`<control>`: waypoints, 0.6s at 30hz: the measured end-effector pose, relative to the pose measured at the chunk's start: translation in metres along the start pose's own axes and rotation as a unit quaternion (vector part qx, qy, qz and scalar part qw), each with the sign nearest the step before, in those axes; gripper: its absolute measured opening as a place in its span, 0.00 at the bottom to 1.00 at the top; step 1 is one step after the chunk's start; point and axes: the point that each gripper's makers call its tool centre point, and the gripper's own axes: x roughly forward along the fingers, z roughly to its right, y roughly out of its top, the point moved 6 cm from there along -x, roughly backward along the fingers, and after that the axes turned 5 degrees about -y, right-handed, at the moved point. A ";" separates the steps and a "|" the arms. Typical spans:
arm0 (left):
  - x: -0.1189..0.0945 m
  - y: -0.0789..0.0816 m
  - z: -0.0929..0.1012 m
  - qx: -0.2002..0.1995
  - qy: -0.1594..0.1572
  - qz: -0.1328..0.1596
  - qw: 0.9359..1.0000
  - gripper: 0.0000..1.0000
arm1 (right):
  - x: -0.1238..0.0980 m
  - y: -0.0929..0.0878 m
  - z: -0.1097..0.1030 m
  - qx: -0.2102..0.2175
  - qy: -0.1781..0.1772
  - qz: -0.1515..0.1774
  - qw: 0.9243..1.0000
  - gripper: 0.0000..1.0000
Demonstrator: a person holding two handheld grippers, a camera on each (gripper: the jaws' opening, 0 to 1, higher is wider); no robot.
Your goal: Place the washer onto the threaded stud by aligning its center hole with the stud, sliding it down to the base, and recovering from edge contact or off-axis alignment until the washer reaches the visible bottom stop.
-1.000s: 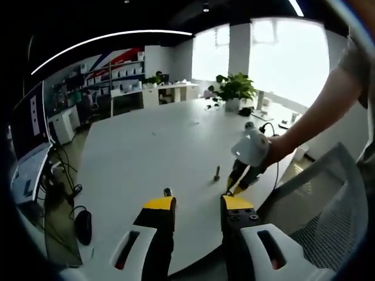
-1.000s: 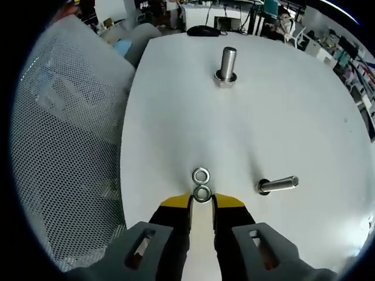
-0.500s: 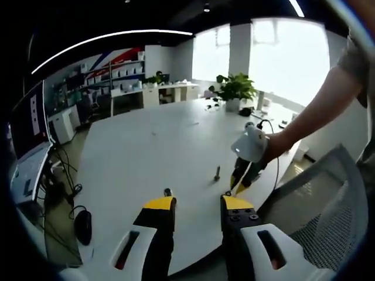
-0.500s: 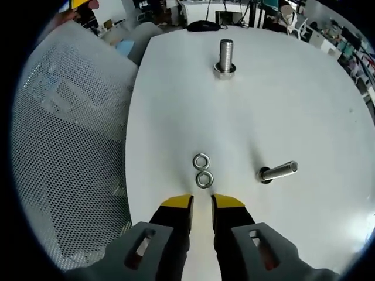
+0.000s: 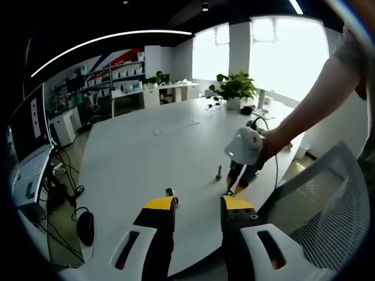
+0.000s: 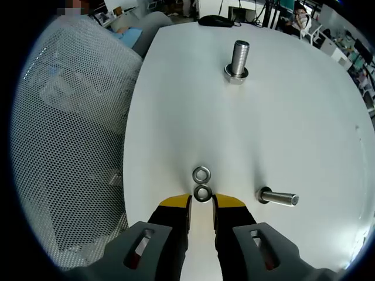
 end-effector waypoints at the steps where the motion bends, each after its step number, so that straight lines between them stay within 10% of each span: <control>1: 0.000 0.000 0.000 0.000 0.001 0.001 1.000 0.29 | 0.000 0.001 0.000 -0.001 0.000 -0.004 1.000 0.17; 18: 0.001 -0.001 0.003 0.010 -0.001 -0.007 1.000 0.28 | 0.003 0.011 -0.003 -0.088 -0.006 -0.079 0.993 0.15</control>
